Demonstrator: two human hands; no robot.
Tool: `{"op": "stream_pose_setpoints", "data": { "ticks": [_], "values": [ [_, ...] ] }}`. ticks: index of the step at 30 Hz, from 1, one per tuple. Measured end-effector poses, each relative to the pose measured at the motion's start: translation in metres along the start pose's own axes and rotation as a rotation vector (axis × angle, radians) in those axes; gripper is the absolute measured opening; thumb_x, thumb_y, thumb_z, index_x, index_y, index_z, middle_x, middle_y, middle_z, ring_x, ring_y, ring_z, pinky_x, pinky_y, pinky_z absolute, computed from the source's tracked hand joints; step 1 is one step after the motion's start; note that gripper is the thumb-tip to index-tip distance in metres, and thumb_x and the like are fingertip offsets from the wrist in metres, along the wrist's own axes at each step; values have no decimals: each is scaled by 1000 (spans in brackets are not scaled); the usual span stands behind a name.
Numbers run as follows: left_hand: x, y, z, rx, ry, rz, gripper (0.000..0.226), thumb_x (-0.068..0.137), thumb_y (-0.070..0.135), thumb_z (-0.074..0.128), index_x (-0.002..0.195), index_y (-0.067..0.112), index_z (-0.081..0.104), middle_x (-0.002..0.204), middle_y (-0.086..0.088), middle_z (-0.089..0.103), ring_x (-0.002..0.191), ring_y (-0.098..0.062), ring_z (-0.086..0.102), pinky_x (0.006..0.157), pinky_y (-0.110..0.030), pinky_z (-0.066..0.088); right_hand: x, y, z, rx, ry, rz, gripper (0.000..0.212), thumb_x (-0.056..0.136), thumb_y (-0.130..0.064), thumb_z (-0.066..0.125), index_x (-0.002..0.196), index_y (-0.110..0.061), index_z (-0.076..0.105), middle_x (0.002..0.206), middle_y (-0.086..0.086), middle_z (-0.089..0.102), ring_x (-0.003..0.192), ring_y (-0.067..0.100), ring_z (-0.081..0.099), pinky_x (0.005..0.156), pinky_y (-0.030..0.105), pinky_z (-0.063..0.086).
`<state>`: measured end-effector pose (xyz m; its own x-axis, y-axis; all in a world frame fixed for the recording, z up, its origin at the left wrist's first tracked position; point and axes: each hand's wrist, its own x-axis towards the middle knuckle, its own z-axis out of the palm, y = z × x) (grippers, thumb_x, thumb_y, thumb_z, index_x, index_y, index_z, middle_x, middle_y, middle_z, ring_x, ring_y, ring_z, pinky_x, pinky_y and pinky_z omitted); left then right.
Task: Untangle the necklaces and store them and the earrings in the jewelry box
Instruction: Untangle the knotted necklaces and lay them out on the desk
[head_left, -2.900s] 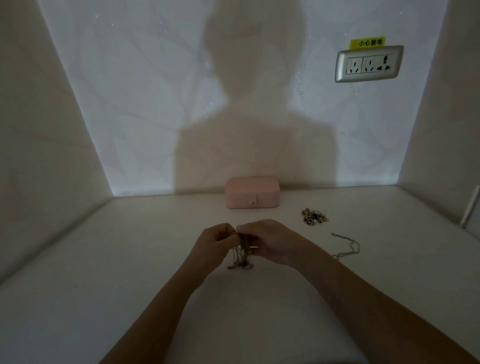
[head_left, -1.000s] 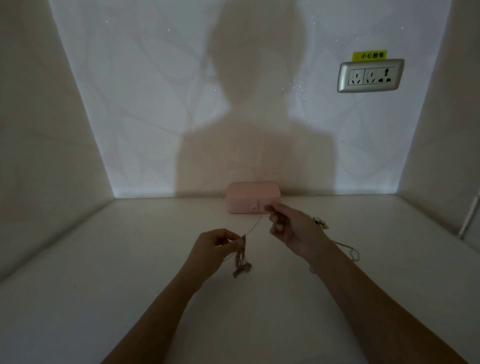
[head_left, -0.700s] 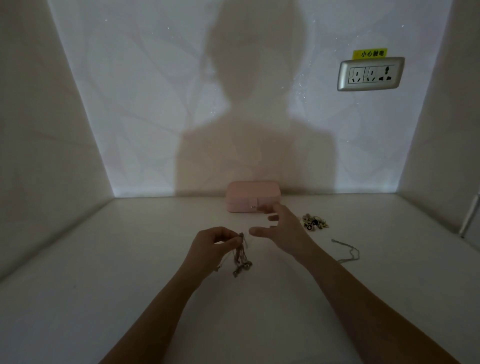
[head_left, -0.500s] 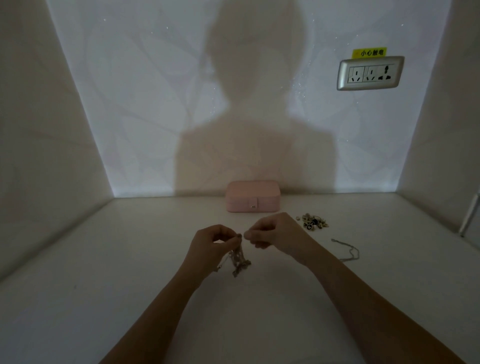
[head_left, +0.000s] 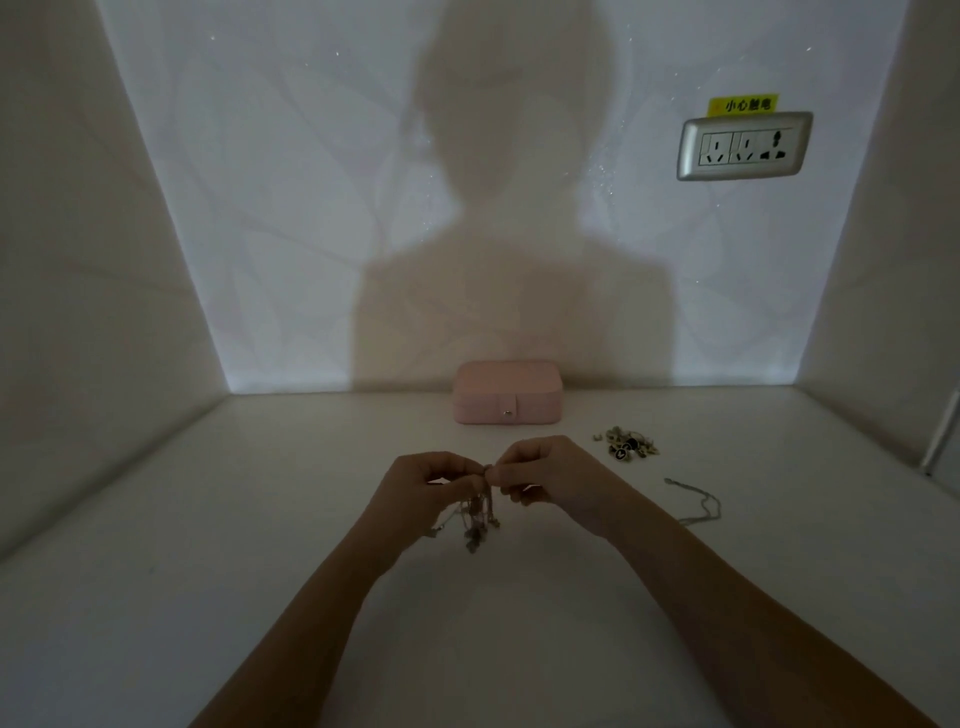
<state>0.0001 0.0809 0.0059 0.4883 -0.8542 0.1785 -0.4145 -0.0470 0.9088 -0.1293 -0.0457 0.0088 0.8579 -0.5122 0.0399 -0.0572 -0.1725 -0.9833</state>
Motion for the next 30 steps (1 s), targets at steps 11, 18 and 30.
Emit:
{"op": "stream_pose_setpoints", "data": {
  "ticks": [11, 18, 30],
  "values": [
    [-3, 8, 11, -275, -73, -99, 44, 92, 27, 53, 49, 21, 58, 46, 11, 37, 43, -6, 30, 50, -21, 26, 7, 8, 20, -333, 327, -286, 19, 71, -15, 65, 67, -9, 47, 63, 7, 50, 59, 13, 43, 56, 26, 37],
    [0, 4, 8, -461, -21, -88, 26, 92, 22, 53, 76, 12, 71, 53, 1, 47, 39, -6, 26, 39, -18, 18, 7, 5, 14, -292, 323, -195, 13, 79, -8, 61, 73, -14, 70, 65, 2, 66, 59, 7, 59, 60, 21, 48],
    [7, -8, 12, 1, 172, -112, 13, 77, 27, 75, 79, 15, 70, 60, 0, 69, 44, -4, 51, 44, -16, 37, 5, -4, 1, 810, 12, 139, 10, 70, -14, 52, 66, -6, 56, 52, 3, 46, 52, 16, 50, 64, 29, 45]
  ]
}}
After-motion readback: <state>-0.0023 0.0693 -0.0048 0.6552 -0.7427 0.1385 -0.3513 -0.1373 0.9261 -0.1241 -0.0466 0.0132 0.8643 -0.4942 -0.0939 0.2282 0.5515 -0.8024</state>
